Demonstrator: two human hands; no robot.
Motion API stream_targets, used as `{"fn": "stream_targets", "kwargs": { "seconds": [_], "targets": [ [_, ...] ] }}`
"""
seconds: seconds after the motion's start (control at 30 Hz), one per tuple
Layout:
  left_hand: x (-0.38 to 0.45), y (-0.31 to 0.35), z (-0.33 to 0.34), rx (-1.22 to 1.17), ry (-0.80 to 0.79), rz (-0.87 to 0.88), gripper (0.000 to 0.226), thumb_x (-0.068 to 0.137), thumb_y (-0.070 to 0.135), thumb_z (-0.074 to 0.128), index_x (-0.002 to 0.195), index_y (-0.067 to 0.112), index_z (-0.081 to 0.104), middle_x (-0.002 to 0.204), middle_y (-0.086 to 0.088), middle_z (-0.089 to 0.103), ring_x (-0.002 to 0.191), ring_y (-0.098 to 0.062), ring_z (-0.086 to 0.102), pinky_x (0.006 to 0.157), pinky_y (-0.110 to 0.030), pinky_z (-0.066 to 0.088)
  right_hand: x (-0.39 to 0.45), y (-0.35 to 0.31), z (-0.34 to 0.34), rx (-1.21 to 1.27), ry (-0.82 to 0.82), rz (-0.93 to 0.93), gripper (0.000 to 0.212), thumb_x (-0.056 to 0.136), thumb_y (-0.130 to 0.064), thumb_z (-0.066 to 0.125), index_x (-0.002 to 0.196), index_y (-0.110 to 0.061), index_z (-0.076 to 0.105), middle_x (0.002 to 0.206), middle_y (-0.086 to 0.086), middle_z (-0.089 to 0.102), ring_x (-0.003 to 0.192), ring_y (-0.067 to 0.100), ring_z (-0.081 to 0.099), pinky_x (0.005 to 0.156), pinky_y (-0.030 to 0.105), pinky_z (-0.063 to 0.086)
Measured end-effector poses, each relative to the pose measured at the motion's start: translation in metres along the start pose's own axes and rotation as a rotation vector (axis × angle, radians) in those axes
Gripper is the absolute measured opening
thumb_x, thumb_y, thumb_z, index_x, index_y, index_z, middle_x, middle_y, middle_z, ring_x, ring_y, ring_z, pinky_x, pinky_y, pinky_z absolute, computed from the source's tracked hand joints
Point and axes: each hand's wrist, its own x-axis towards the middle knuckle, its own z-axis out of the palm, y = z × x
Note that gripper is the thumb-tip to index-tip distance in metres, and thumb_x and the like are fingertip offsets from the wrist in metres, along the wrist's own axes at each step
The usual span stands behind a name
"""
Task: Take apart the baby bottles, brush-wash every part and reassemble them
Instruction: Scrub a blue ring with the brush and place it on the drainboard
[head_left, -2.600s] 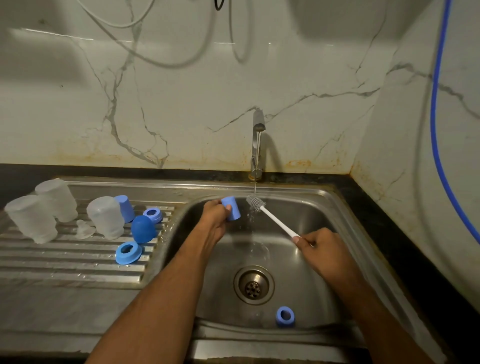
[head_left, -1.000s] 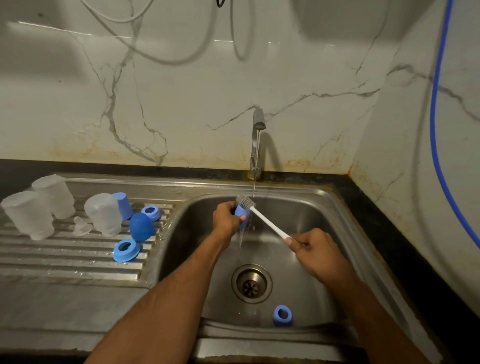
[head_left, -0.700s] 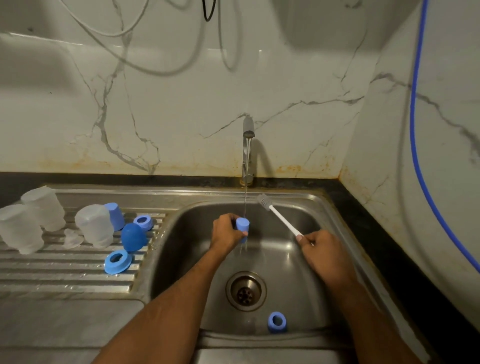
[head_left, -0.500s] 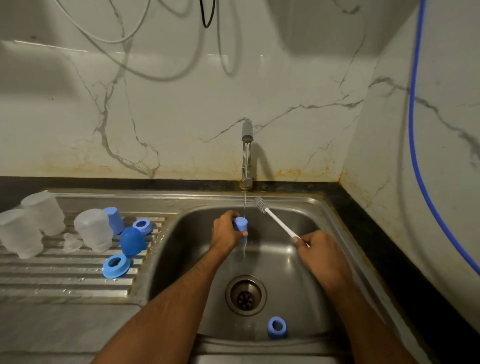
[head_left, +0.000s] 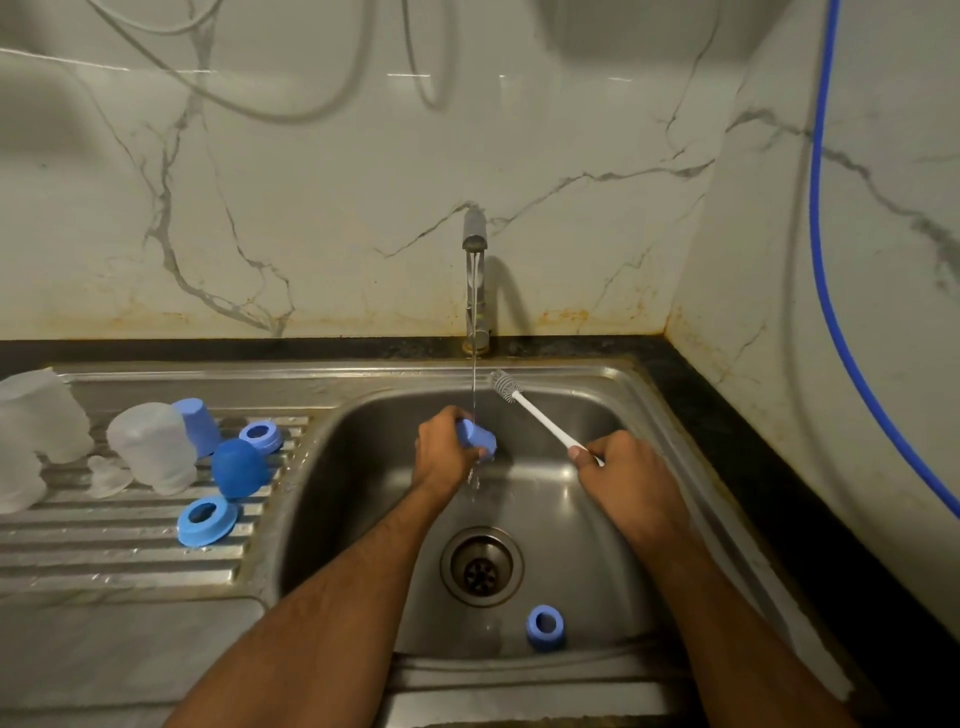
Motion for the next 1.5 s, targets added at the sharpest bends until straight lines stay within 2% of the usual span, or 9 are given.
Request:
{"fn": "stream_targets", "kwargs": {
  "seconds": [0.2,0.4,0.6,0.73,0.77,0.93,1.1,1.37,1.5],
  "targets": [
    [0.005,-0.003,0.005,-0.252,0.019,-0.219,0.044,0.073,0.017,0.088,0.108,0.01,0.062,0.11,-0.009,0.063,0.097,-0.022,0.065,0.073,-0.029,0.058,0.001,0.003,0.0,0.008,0.005,-0.005,0.032,0.101,-0.042,0.057,0.107,-0.017,0.076,0.087,0.001,0.072,0.08,0.017,0.066,0.076,0.032,0.054],
    [0.001,0.001,0.006,-0.766,-0.203,-0.579,0.056,0.092,0.036,0.072,0.115,-0.013,0.056,0.081,-0.026,0.068,0.049,-0.027,0.062,0.051,-0.032,0.056,0.004,0.0,0.004,-0.023,0.006,0.006,0.034,0.101,-0.046,0.055,0.101,-0.018,0.076,0.082,-0.001,0.07,0.077,0.014,0.065,0.078,0.033,0.056],
    [0.003,0.013,0.0,-1.147,-0.207,-0.802,0.025,0.094,0.02,0.07,0.108,0.001,0.061,0.123,-0.024,0.057,0.082,-0.032,0.066,0.052,-0.034,0.061,0.002,0.0,0.003,-0.032,-0.002,0.021,0.034,0.102,-0.046,0.055,0.103,-0.019,0.074,0.085,-0.001,0.07,0.079,0.014,0.065,0.076,0.031,0.053],
    [0.001,0.013,-0.009,-1.253,-0.2,-0.808,0.016,0.098,0.006,0.062,0.109,-0.003,0.055,0.118,-0.023,0.05,0.099,-0.035,0.063,0.088,-0.042,0.06,0.001,-0.001,0.003,-0.018,0.002,0.018,0.033,0.102,-0.044,0.056,0.106,-0.017,0.074,0.087,0.0,0.07,0.08,0.014,0.065,0.073,0.03,0.05],
    [0.003,0.01,-0.01,-1.219,-0.204,-0.797,0.014,0.098,0.004,0.06,0.109,-0.003,0.054,0.112,-0.022,0.051,0.097,-0.033,0.062,0.092,-0.042,0.058,0.002,-0.001,0.003,-0.012,0.002,0.014,0.033,0.102,-0.044,0.056,0.106,-0.016,0.075,0.086,0.0,0.07,0.08,0.014,0.065,0.073,0.03,0.051],
    [0.002,0.004,-0.002,-0.656,-0.177,-0.511,0.035,0.087,-0.014,0.064,0.12,-0.002,0.064,0.09,-0.014,0.064,0.063,-0.015,0.064,0.051,-0.023,0.054,0.002,-0.002,0.002,-0.026,-0.007,-0.006,0.034,0.102,-0.044,0.056,0.107,-0.017,0.076,0.086,0.0,0.072,0.078,0.013,0.065,0.071,0.028,0.049],
    [0.002,0.01,-0.005,-0.366,-0.155,-0.338,0.045,0.078,-0.006,0.08,0.12,0.002,0.065,0.11,-0.011,0.067,0.104,-0.026,0.067,0.092,-0.037,0.058,0.003,-0.003,0.002,-0.025,0.0,0.003,0.033,0.101,-0.045,0.057,0.106,-0.019,0.076,0.086,0.0,0.071,0.079,0.014,0.066,0.076,0.032,0.055],
    [-0.004,0.014,-0.007,-0.271,-0.107,-0.216,0.048,0.071,0.001,0.088,0.114,0.006,0.066,0.106,-0.01,0.069,0.099,-0.022,0.068,0.081,-0.032,0.06,0.001,-0.005,0.002,-0.024,-0.008,0.005,0.03,0.102,-0.043,0.057,0.102,-0.017,0.074,0.082,-0.002,0.068,0.076,0.012,0.063,0.067,0.027,0.046],
    [-0.001,0.012,-0.007,-0.206,-0.041,-0.173,0.051,0.07,0.001,0.088,0.115,0.006,0.067,0.112,-0.009,0.07,0.102,-0.019,0.066,0.088,-0.032,0.058,0.001,-0.003,0.001,-0.035,0.004,-0.004,0.033,0.101,-0.043,0.057,0.08,-0.019,0.065,0.067,-0.003,0.059,0.068,0.013,0.061,0.063,0.027,0.046]
  ]
}}
